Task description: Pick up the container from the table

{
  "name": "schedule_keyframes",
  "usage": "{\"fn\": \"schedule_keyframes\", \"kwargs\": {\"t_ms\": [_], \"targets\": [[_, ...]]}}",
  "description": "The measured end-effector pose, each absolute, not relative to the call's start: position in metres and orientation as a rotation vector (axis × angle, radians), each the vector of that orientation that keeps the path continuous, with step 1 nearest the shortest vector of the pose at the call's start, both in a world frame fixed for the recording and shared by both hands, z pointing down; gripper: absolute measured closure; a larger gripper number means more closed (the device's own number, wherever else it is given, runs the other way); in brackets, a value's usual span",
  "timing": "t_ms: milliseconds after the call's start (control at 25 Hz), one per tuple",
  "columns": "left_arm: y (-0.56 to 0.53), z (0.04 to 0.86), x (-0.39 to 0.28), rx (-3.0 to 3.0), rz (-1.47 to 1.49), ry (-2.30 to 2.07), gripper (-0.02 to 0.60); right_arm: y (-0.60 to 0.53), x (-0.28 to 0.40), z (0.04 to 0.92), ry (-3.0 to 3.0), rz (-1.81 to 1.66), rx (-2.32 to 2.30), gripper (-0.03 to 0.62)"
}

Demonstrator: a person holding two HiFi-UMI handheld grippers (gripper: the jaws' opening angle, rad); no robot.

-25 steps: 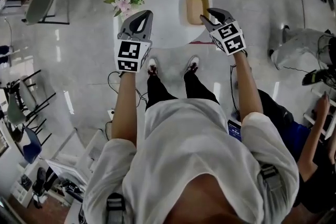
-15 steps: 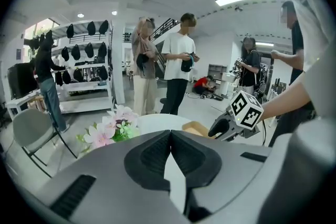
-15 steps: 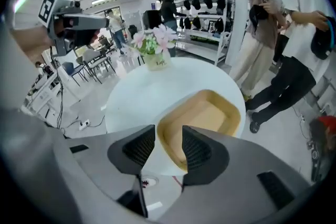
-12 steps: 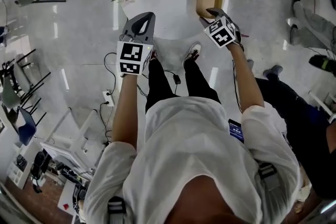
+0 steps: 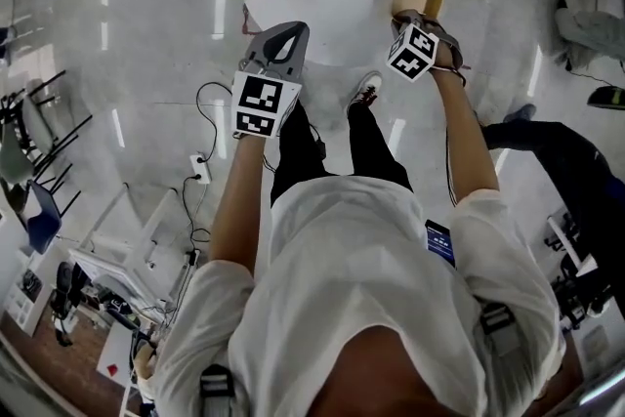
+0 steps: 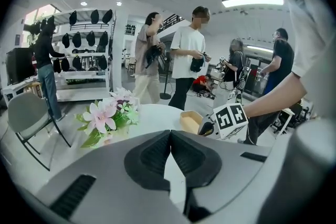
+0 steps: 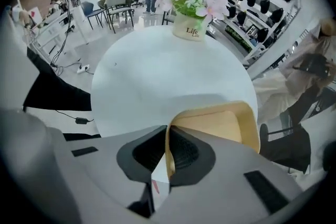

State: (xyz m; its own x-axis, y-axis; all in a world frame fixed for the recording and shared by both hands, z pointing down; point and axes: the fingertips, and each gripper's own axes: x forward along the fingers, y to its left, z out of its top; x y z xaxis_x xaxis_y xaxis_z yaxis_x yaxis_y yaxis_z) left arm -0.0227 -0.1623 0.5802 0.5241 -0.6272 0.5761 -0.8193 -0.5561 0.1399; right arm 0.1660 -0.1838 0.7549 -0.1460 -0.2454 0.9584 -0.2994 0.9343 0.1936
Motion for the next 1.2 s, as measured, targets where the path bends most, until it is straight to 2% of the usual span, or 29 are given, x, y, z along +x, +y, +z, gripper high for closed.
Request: {"fn": "schedule_keyframes", "kwargs": {"t_ms": [400,920,1200], "targets": [[-0.152,0.559,-0.047,2.393,0.656,-1.239,0.568,-0.190,0.151,0.723,-1.784,0.111,0.506,0.569],[-0.189,0.438,-0.074,2.612,0.515,-1.349,0.568,-0.212,0.095,0.546,-2.035,0.064,0.877,0.569],[-0.210,0.363,-0.077,2.735,0.390,-1.386,0.568,-0.224,0.090,0.426,-2.144,-0.008,1.093,0.569]]}}
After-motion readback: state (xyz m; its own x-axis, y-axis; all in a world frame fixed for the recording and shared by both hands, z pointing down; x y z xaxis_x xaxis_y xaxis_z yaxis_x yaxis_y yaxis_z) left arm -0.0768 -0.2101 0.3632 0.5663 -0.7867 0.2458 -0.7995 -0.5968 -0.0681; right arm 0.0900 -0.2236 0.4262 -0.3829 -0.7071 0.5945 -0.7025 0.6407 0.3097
